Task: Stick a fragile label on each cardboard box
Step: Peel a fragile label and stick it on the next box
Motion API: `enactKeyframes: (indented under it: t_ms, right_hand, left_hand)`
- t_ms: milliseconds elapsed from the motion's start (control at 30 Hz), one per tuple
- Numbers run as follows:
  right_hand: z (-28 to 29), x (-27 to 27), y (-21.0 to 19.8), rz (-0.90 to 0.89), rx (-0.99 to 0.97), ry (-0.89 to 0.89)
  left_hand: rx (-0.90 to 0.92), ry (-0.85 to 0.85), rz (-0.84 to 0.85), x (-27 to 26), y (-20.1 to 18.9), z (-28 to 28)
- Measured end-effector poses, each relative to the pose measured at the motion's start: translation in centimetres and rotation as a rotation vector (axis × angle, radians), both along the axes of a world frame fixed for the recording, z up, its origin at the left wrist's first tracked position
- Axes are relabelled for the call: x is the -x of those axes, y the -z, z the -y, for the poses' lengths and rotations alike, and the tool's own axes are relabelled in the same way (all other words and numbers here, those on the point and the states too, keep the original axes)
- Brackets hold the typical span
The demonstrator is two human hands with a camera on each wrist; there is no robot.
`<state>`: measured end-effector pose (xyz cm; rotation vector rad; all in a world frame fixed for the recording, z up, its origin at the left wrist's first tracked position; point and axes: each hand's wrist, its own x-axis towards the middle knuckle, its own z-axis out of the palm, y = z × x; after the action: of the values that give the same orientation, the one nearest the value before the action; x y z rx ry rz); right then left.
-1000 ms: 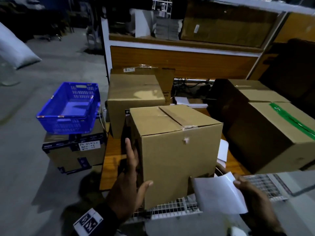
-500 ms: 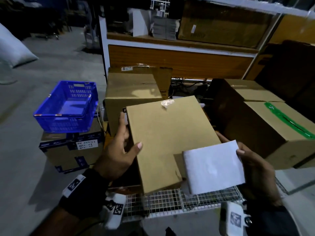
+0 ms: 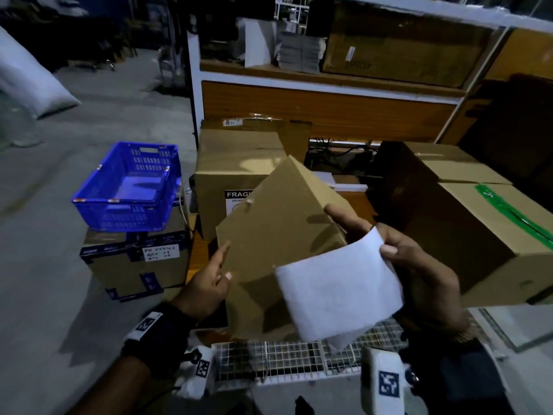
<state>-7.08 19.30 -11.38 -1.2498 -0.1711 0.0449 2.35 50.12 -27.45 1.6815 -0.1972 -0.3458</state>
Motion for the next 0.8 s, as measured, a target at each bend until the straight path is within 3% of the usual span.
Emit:
enactKeyframes:
  t_ms: [133,267,400,467,567,633,700,800]
  right_hand:
    - [-2.9,-1.0,0.3,0.178,0.056,-0.156]
    - [-5.0,-2.0,3.0,0.105,0.109,-0.116]
    - [-4.3,-2.2,4.1,-0.088,-0.166,-0.008]
    - [-2.9,-2.2,3.4,-0.102,-0.184,0.102]
    - [-1.0,-2.5,1.3,0.027,0.025,0.34]
    - [-0.3,-2.4,-0.4,0.114,0.24,0.498]
    - [-0.6,-2.3,-1.5,0.204,0.417,0.625]
    - [-2.4,-3.1,-1.3,0.445,0.688,0.834]
  left_hand:
    - [-0.185,0.046,-0.034,0.2,1.4,-2.4]
    - [-0.253,0.084,-0.081,0.4,1.8,-2.8]
    - [-0.221,0.151,-0.064,1.5,0.9,-3.1]
    - [-0.181,0.092,-0.082,1.8,0.1,-3.7]
    - [-0.318,-0.138,0.103,1.1,-2.4,-5.1]
    - [-0.387,-0.247,0.34,0.4,-5.4,-5.1]
    - [-0.474,-0.287,0.567,-0.1,-8.8,-3.8]
    - [-0.439,-0.219,0.677,-1.3,-12.5,-1.2]
